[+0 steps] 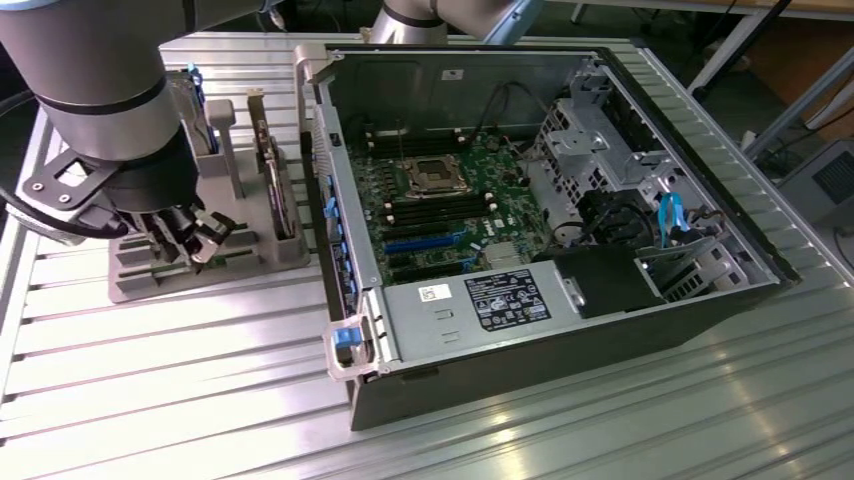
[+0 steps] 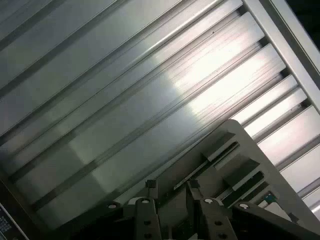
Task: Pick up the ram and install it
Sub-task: 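Pick up the ram and move it above insertion slot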
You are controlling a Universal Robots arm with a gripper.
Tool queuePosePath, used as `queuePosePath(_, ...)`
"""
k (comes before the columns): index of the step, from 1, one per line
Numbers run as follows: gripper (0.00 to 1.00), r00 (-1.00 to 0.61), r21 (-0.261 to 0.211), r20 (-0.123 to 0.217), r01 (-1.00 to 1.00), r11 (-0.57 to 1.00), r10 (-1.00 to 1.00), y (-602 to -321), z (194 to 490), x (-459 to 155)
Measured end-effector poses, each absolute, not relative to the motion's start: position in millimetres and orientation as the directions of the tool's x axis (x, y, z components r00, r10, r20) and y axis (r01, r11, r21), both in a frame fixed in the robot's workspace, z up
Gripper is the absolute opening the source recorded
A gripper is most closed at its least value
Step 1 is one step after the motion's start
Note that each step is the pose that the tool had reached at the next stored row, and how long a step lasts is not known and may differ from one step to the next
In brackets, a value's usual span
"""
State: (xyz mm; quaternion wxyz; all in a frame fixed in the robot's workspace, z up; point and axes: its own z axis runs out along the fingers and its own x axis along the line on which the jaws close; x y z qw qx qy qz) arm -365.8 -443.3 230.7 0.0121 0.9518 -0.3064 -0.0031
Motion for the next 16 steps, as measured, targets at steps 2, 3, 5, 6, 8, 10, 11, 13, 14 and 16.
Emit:
queuePosePath(2, 0.36, 0.781, 0.026, 0.002, -0.624, -0.781, -0.624, -443.3, 227.3, -365.8)
queuePosePath(3, 0.36, 0.774, 0.027, 0.002, -0.633, -0.774, -0.633, -443.3, 227.1, -365.8)
queuePosePath(5, 0.36, 0.761, 0.027, 0.003, -0.648, -0.761, -0.649, -443.4, 226.7, -365.8)
queuePosePath(6, 0.36, 0.745, 0.027, 0.003, -0.667, -0.744, -0.667, -443.4, 225.9, -365.8)
queuePosePath(8, 0.36, 0.738, 0.027, 0.003, -0.675, -0.737, -0.675, -443.3, 225.9, -365.8)
queuePosePath(10, 0.36, 0.737, 0.027, 0.003, -0.676, -0.737, -0.676, -443.3, 225.9, -365.8)
queuePosePath(11, 0.36, 0.735, 0.027, 0.003, -0.678, -0.735, -0.678, -443.3, 225.9, -365.8)
queuePosePath(13, 0.36, 0.708, 0.027, 0.003, -0.706, -0.708, -0.706, -443.3, 225.8, -365.7)
queuePosePath(14, 0.36, 0.685, 0.027, 0.003, -0.729, -0.684, -0.729, -443.3, 225.5, -365.8)
queuePosePath(16, 0.36, 0.644, 0.027, 0.003, -0.764, -0.644, -0.765, -443.3, 225.2, -365.8)
